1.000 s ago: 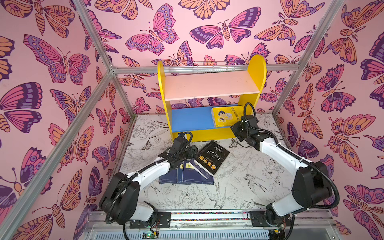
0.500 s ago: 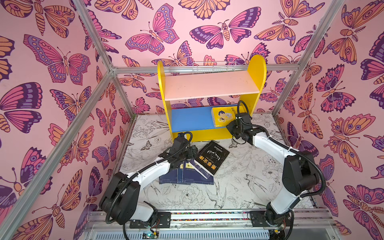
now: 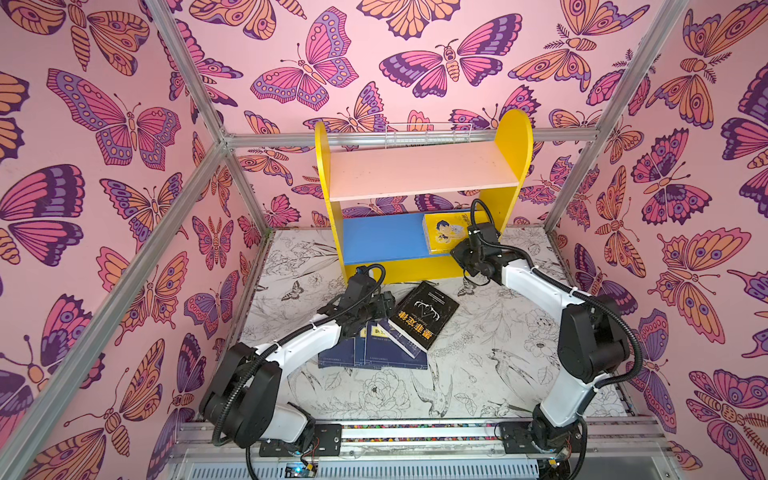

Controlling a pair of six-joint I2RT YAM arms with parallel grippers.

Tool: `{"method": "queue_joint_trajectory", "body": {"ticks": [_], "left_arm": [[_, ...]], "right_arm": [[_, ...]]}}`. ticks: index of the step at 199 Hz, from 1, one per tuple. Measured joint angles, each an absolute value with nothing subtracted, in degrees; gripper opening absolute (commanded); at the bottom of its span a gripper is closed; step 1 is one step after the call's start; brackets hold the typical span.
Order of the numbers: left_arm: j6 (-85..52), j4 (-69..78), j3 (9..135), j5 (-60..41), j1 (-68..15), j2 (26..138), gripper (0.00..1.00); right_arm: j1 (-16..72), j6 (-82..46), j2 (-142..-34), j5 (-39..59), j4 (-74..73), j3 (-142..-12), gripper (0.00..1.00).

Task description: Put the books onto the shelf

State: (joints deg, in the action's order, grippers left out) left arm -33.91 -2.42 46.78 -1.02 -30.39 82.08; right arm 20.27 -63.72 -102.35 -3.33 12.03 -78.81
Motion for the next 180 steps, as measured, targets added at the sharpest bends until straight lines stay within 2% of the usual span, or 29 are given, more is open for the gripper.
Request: {"method": "queue_joint_trajectory", "body": {"ticks": [96, 180], "left_arm": [[-33.69, -3.09, 47.13, -1.04, -30.39, 83.88, 0.86], [-33.71, -3.09, 47.46, -1.06, -30.39, 84.51, 0.86]], "right_arm": [[19.09, -61.65, -105.49, -0.47, 15.70, -84.73, 0.00], [18.90, -61.65, -105.38, 2.83, 15.64, -84.66, 0.00]]}}
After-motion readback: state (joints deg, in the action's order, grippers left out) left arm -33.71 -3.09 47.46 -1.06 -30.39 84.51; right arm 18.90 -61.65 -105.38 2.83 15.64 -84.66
